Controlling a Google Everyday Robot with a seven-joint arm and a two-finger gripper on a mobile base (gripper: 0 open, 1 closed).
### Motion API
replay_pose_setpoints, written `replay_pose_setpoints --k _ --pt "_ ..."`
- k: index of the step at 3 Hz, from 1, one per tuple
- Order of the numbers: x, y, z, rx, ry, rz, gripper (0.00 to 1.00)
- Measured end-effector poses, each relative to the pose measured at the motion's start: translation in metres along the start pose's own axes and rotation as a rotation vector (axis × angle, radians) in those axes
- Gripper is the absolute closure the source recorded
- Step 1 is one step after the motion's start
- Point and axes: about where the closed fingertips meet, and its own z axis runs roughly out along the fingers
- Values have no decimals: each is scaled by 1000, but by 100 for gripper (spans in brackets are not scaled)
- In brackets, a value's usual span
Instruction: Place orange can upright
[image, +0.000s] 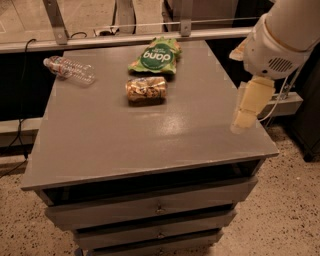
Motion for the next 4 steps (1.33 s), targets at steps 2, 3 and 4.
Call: replay_pose_setpoints --k 2,3,4 --pt "-74 -51 61 2 -96 -91 0" --pt "-124 -67 104 -32 -136 -112 0" --pt "-161 -79 135 -52 -134 -129 0"
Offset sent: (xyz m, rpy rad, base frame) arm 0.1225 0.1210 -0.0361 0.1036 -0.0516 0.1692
